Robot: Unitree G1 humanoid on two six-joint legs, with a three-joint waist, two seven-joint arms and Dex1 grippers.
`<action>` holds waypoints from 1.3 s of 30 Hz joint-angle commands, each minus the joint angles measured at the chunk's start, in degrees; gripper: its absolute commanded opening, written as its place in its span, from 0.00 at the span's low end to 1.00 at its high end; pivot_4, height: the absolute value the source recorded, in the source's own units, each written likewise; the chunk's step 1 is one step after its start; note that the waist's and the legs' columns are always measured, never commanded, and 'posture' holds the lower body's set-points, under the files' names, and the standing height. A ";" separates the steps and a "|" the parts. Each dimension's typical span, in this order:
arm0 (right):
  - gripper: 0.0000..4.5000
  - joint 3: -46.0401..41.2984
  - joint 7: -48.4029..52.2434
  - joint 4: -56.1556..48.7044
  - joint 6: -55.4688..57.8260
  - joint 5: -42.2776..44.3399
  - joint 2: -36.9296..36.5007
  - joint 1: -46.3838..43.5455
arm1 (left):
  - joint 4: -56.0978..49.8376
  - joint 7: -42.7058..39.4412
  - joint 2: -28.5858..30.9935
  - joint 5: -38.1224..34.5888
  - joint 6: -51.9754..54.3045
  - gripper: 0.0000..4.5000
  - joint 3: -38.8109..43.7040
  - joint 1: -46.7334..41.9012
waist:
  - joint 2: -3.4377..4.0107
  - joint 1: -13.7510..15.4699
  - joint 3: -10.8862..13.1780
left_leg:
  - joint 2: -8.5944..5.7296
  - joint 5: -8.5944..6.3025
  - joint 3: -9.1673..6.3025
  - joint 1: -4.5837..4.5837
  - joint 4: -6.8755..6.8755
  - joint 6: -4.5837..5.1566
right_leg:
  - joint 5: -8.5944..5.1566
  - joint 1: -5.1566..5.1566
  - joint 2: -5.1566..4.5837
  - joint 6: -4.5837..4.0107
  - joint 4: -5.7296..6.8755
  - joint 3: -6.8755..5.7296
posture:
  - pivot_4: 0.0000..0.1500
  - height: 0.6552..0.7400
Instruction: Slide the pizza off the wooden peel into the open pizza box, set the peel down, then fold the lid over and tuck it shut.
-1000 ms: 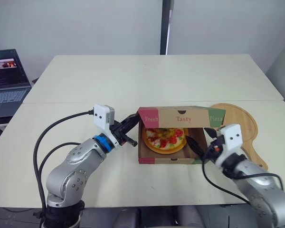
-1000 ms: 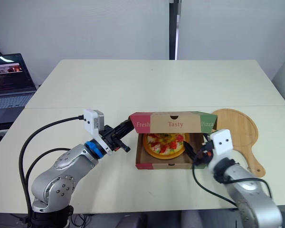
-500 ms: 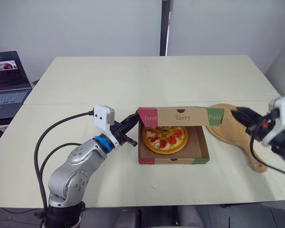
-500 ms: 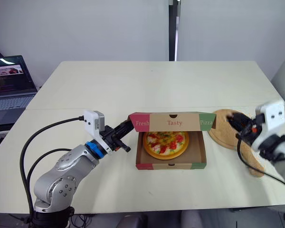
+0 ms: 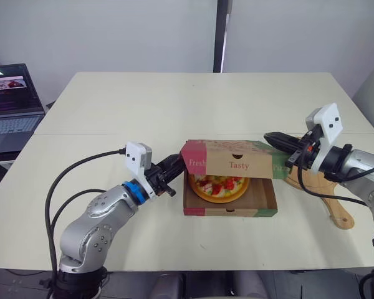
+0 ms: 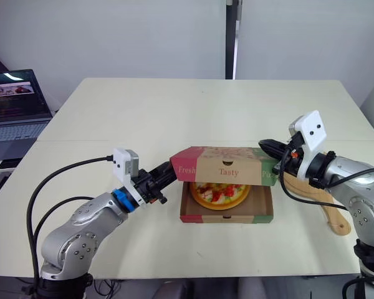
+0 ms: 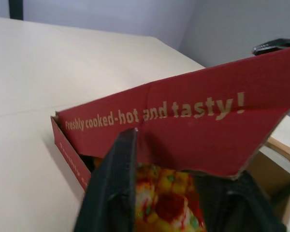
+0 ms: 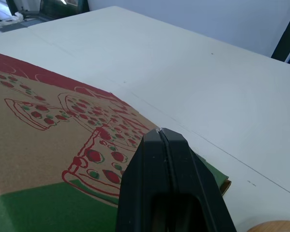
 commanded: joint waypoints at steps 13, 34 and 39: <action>0.00 2.90 4.26 0.48 -3.30 -2.00 -2.44 -0.93 | 18.76 -18.92 25.17 -15.05 13.99 0.67 15.73 -11.33 | 0.10 -0.40 0.44 | 0.02 -0.01 -0.01 0.11 -0.22 0.04 | -0.09 -0.03 0.02 -0.03 0.03 -0.05 | 1.00 1.00; 0.00 -0.16 5.66 1.08 -7.55 -4.00 -3.53 -0.65 | 23.93 -38.44 16.18 10.73 -3.86 0.00 -16.61 -34.76 | -0.07 -1.31 0.57 | 0.00 0.15 -0.09 -0.32 -0.69 -0.25 | -0.02 -0.31 -0.02 0.01 -0.70 -0.10 | 1.00 1.00; 0.00 -4.30 8.86 4.42 -13.32 -8.67 -7.69 6.70 | 25.05 -39.94 15.04 12.38 -4.92 0.00 -16.48 -35.24 | -0.09 -0.75 0.57 | -0.05 0.14 -0.16 -0.55 -0.63 -0.24 | 0.00 -0.39 -0.07 0.03 -0.73 -0.21 | 1.00 1.00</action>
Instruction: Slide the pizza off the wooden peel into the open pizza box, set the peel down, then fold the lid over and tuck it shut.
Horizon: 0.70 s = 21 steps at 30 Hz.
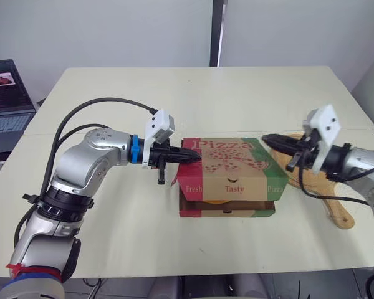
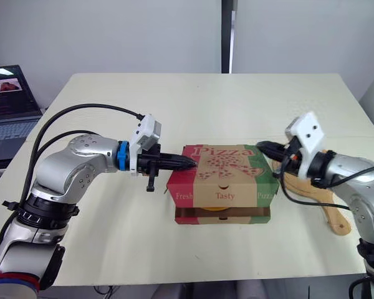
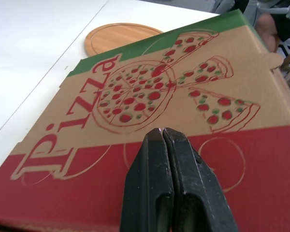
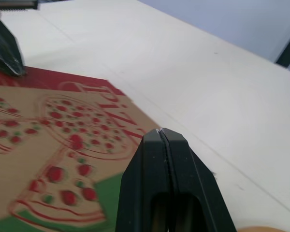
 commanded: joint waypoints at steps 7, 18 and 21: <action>0.00 -1.03 6.43 4.71 -7.34 -5.77 -4.01 11.63 | -0.42 -3.68 -2.37 0.66 -1.42 0.00 0.44 -2.54 | -0.01 0.37 0.01 | 0.00 0.00 0.07 0.00 0.10 0.03 | 0.03 0.01 0.00 0.05 0.05 0.04 | 1.00 1.00; 0.00 3.88 6.78 3.15 -4.43 -2.23 1.48 6.63 | 1.42 -6.27 -4.53 2.99 -1.97 0.00 -1.04 -4.49 | -0.01 -0.40 0.01 | 0.00 0.01 0.05 0.07 0.20 0.04 | 0.06 0.10 0.01 0.09 0.06 0.07 | 1.00 1.00; 0.00 4.05 6.96 2.65 -2.48 -0.80 2.08 5.86 | 1.25 -6.63 -5.02 3.39 -2.03 0.00 -1.31 -4.35 | -0.01 -0.39 0.01 | 0.00 0.01 0.01 0.05 0.19 0.04 | 0.06 0.09 0.01 0.09 0.06 0.04 | 1.00 1.00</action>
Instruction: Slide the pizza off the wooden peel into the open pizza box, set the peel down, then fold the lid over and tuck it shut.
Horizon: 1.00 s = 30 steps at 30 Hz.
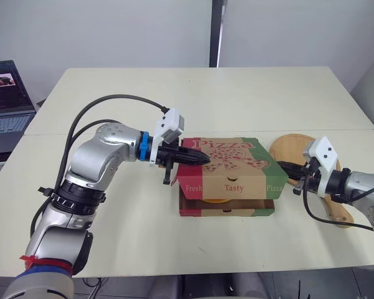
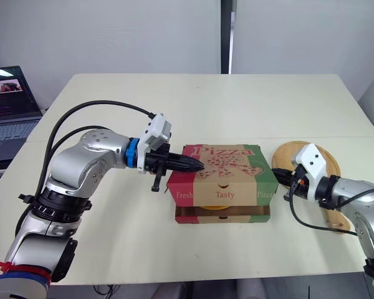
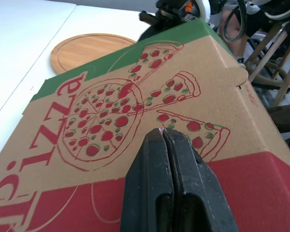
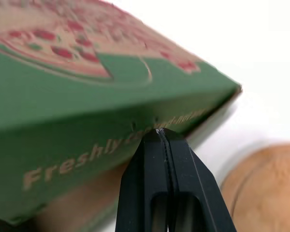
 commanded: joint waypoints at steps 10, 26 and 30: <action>0.00 -1.06 -2.21 -4.79 10.23 9.09 1.88 -1.35 | 0.12 -1.00 -1.94 1.38 -1.35 0.00 0.05 -1.99 | 0.00 -0.04 0.00 | 0.00 0.00 0.02 0.01 0.00 0.00 | 0.01 -0.01 0.00 0.00 0.02 0.02 | 1.00 1.00; 0.00 0.41 -3.52 -6.97 6.82 6.91 3.12 1.50 | 0.16 -1.40 -2.64 2.67 -1.82 0.00 -0.17 -1.30 | 0.01 -0.07 -0.01 | -0.01 0.00 0.03 -0.03 0.24 0.00 | 0.05 0.00 0.01 0.07 0.11 0.04 | 1.00 1.00; 0.00 1.64 -3.70 -6.92 7.22 7.16 4.05 0.52 | 0.67 -1.62 -2.82 3.11 -2.03 0.00 -0.29 -1.63 | 0.01 -0.02 -0.01 | -0.04 -0.01 0.00 -0.12 0.47 0.01 | 0.10 0.02 0.01 0.14 0.14 0.03 | 1.00 1.00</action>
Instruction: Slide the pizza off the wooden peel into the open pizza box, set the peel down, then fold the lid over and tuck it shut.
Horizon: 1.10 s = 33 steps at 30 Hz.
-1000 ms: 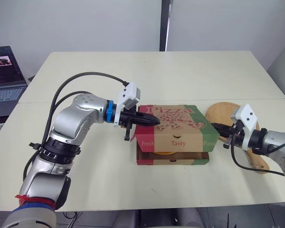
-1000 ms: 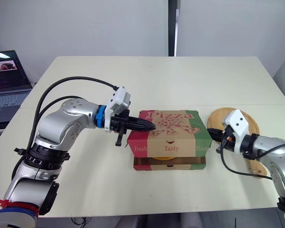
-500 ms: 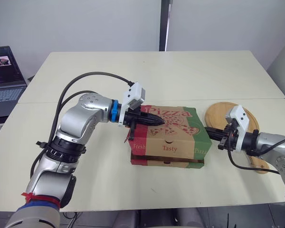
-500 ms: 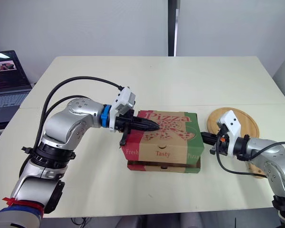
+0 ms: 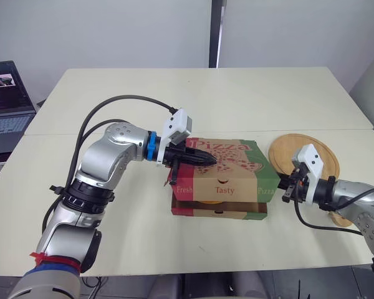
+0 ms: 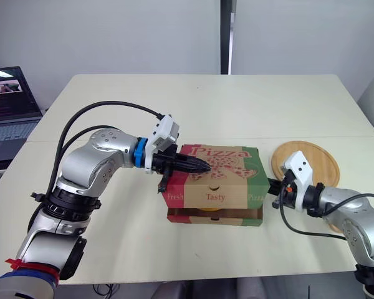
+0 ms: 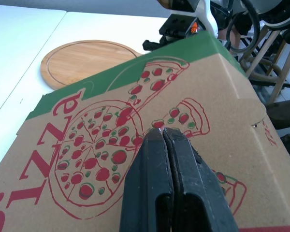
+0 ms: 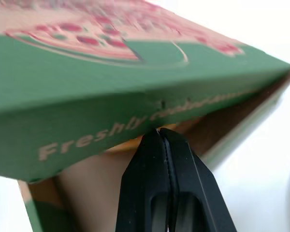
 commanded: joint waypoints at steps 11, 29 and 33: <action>0.00 -0.29 1.66 -4.58 -2.20 -2.22 -4.62 4.66 | 0.28 -0.97 0.20 2.61 -1.38 0.00 -2.22 -0.62 | 0.00 0.04 0.00 | -0.03 -0.01 0.01 0.00 0.08 0.02 | 0.02 0.03 0.00 0.02 0.03 0.00 | 1.00 1.00; 0.42 -17.97 8.67 -11.93 3.39 9.36 -15.53 9.07 | -0.22 -1.15 0.70 4.78 -1.95 0.00 -2.93 1.05 | 0.01 0.17 -0.01 | 0.03 -0.03 0.02 0.07 0.15 0.07 | 0.02 0.16 0.01 0.03 0.12 -0.02 | 1.00 1.00; 0.70 -12.53 7.42 -15.41 3.74 10.47 -15.34 5.96 | -0.17 -1.16 0.24 5.01 -1.91 0.00 -2.90 0.92 | 0.01 0.23 -0.01 | 0.01 -0.03 0.03 0.05 0.18 0.07 | 0.02 0.17 0.00 0.03 0.11 0.00 | 1.00 1.00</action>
